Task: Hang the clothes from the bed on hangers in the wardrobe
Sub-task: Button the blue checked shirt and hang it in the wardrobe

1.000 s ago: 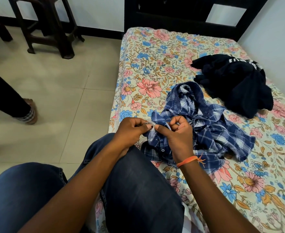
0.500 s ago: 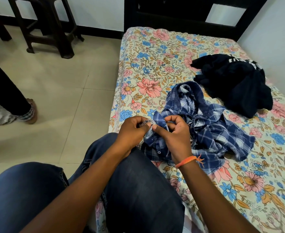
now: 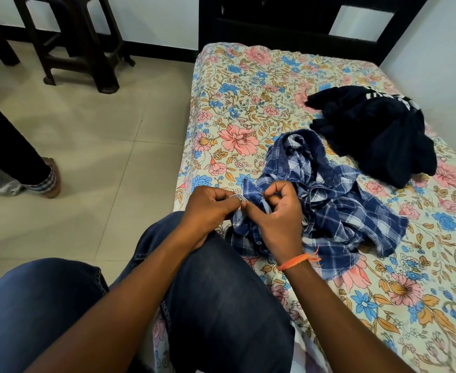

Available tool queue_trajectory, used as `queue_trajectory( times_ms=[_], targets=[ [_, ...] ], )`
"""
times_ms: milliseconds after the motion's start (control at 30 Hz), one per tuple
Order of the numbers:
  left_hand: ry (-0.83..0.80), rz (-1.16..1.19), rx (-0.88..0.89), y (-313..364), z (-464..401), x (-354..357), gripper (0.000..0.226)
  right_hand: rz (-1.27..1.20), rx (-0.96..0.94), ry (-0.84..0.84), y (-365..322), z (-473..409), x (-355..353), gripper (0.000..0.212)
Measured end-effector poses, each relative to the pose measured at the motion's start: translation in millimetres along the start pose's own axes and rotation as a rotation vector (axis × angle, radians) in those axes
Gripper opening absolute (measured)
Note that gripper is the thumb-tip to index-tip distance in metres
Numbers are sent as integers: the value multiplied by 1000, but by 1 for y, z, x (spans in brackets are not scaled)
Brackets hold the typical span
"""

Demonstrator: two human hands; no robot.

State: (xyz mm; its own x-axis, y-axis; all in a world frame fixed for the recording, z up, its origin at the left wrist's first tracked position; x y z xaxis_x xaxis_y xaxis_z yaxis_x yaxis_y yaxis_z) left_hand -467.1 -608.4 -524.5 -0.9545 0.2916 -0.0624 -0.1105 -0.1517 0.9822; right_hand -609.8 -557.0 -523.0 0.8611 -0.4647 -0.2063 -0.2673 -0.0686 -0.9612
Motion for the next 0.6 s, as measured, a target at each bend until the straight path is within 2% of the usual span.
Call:
queue_trajectory(
  times_ms=[200,333,467,600],
  targets=[
    [11,-148,11,1,-3,0,16,1,-48,-4,3,8,2,39],
    [-36,42,-110,3,-5,-1,12,-94,14,-43,6,4,2,41],
    [-88,184,-237,2,-9,-2,27,-112,0,-56,6,2,3,42],
    [-216,243,-312,3,-11,-5,18,-69,-33,-23,8,1,2,41]
  ],
)
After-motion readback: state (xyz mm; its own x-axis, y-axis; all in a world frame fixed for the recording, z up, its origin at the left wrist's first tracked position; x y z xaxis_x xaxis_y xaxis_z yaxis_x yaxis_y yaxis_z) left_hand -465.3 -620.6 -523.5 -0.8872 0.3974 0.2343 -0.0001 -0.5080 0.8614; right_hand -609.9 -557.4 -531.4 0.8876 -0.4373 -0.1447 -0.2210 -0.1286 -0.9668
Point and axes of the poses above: each hand's wrist, its own z-axis away from the middle knuckle, its own x-axis out of the palm, y = z × x, the point moved 2 cm from there along -z, towards the middle knuckle, and after that the axes turned 2 degrees about x, right-handed, at the moved point
